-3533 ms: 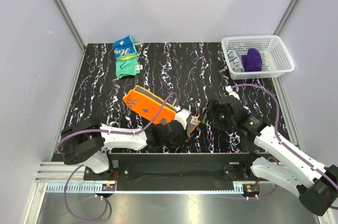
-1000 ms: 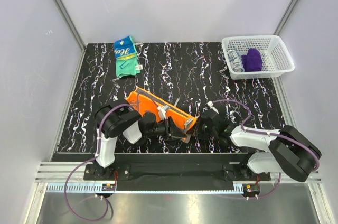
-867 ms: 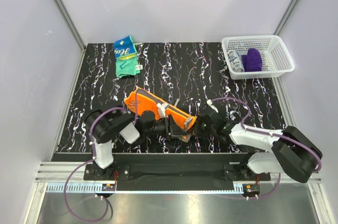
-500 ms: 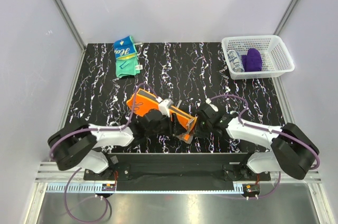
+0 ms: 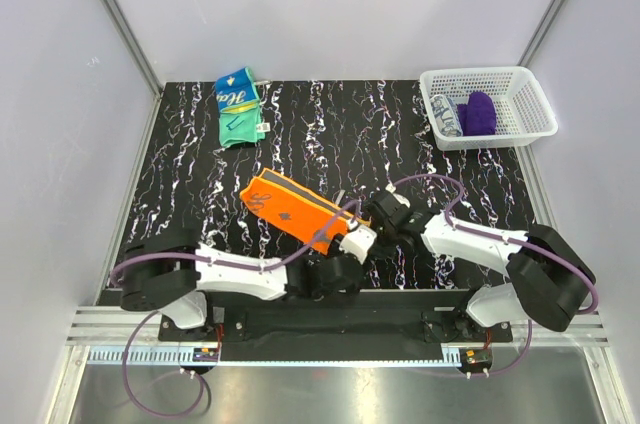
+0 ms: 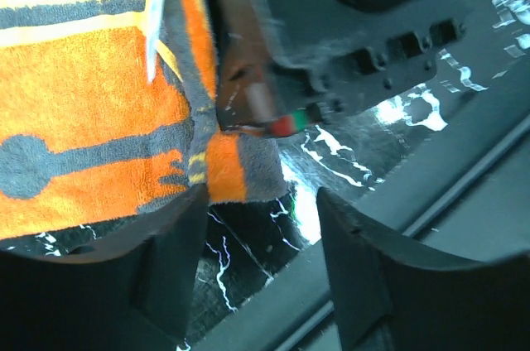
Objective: Roll the towels
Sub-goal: Roll the towel
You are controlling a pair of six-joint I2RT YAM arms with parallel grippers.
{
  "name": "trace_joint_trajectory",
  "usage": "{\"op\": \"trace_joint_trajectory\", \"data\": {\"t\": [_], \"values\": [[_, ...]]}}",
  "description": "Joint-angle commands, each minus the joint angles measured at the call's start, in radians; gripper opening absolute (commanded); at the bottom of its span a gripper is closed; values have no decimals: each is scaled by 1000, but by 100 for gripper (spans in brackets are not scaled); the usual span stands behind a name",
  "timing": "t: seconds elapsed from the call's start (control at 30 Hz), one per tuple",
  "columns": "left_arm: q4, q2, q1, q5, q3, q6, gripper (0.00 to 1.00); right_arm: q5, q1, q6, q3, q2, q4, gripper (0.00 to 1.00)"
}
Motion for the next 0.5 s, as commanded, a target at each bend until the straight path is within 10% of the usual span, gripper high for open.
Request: {"op": "trace_joint_trajectory", "data": {"t": [0.0, 0.33, 0.47], "values": [[-49, 58, -31, -161, 75, 54, 62, 4, 12, -12, 36, -8, -18, 15], [-186, 228, -35, -229, 216, 25, 62, -37, 12, -9, 25, -26, -13, 15], [-201, 232, -18, -250, 213, -6, 47, -49, 12, -12, 14, -40, -16, 15]]}}
